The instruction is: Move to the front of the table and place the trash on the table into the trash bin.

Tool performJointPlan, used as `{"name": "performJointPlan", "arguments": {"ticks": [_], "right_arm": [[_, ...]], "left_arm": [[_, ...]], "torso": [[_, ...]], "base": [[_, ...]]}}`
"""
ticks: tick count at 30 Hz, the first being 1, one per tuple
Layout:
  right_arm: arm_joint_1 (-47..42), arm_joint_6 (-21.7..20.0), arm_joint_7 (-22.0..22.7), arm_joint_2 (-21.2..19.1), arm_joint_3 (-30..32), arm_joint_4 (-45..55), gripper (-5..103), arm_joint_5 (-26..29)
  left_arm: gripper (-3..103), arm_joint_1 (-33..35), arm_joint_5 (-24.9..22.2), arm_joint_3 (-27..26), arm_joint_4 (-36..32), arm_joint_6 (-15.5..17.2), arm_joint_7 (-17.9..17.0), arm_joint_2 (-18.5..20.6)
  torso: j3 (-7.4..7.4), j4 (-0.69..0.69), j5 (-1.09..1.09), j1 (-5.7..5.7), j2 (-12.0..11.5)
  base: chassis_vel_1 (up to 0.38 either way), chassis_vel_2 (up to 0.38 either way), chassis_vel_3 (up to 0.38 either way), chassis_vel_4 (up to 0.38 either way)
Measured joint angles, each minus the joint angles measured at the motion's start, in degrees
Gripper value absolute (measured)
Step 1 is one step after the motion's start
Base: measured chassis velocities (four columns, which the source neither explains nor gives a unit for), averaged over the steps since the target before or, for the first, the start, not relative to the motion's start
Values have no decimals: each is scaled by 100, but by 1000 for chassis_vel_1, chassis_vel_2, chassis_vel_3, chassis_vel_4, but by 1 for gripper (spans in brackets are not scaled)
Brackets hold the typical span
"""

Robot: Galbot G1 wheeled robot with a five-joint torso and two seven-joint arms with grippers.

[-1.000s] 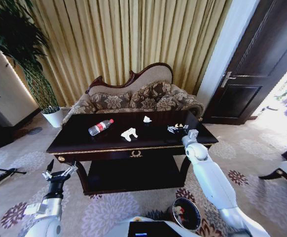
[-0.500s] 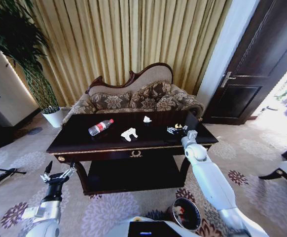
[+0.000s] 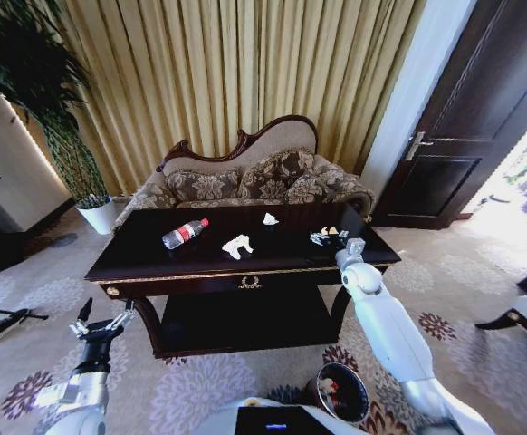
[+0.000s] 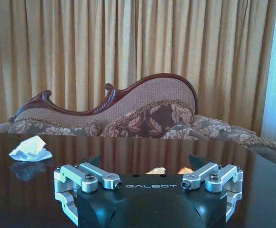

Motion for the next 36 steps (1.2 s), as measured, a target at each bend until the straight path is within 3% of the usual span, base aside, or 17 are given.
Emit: {"name": "performJointPlan", "arguments": {"ticks": [14,36], "right_arm": [[123,59,-21,26,-98,-470,100,-10],[133,62,-27,86,-104,-374,100,-71]], "left_arm": [[100,-41,1,21,66,-2,14,8],[100,-12,-151,-68,169,-122,162,-35]], "torso": [[0,0,0,0,0],[0,0,0,0,0]], "base": [[0,0,0,0],[0,0,0,0]]}}
